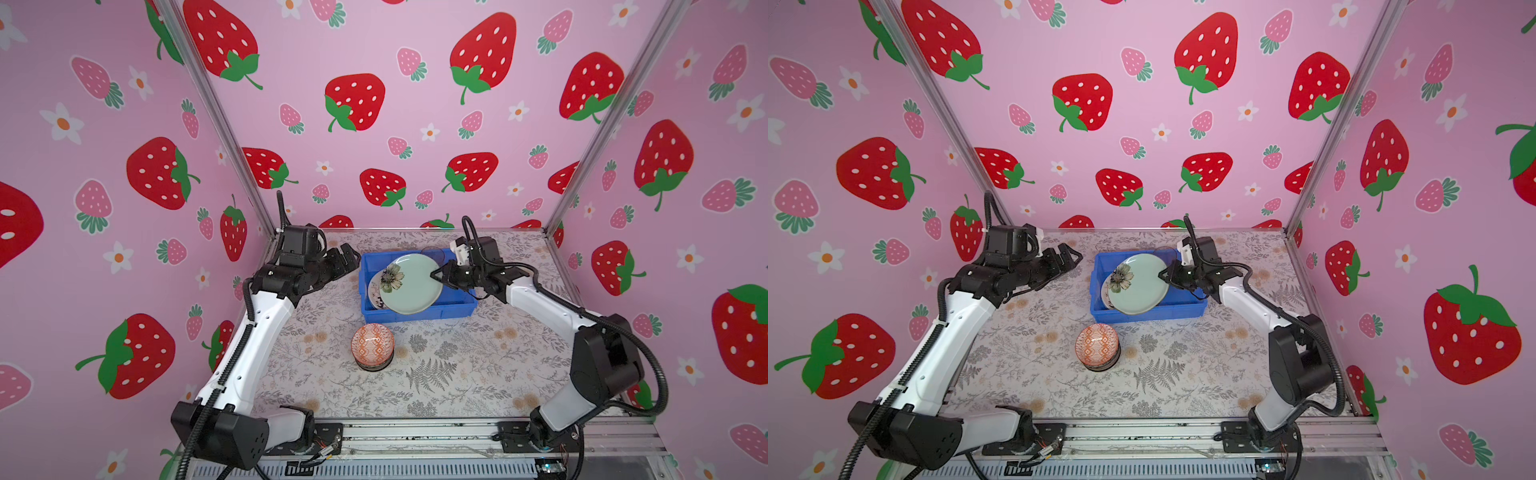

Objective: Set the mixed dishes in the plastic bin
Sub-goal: 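Lower the mint-green plate onto the plates in the blue bin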

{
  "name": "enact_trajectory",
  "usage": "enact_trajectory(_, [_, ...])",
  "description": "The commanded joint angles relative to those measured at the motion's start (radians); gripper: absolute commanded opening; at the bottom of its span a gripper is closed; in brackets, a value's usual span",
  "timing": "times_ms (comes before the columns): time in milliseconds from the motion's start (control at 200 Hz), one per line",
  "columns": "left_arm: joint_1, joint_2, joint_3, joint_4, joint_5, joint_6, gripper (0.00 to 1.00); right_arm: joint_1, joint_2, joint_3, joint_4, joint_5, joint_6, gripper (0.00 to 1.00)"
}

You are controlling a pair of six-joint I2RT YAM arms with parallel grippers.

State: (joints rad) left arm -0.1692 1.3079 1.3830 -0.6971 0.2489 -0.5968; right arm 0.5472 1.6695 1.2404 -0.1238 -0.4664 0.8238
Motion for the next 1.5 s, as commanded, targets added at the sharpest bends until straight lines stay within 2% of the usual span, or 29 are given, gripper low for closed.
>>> enact_trajectory(0, [0.019, 0.016, 0.021, 0.035, 0.032, 0.051, 0.99, 0.019, 0.032, 0.089, 0.138, 0.023, 0.049, 0.00])
enact_trajectory(395, [0.053, 0.051, -0.038, 0.099, 0.066, 0.074, 0.99, 0.059, 0.206, 0.191, 0.151, 0.089, 0.049, 0.00])
enact_trajectory(865, [0.085, 0.041, -0.073, 0.110, 0.086, 0.070, 0.99, 0.084, 0.298, 0.214, 0.139, 0.133, 0.018, 0.00])
enact_trajectory(1181, [0.089, 0.045, -0.079, 0.112, 0.095, 0.068, 0.99, 0.088, 0.311, 0.195, 0.125, 0.155, -0.012, 0.21])
enact_trajectory(1496, [0.089, 0.048, -0.081, 0.112, 0.094, 0.068, 0.99, 0.088, 0.326, 0.179, 0.126, 0.160, -0.035, 0.28])
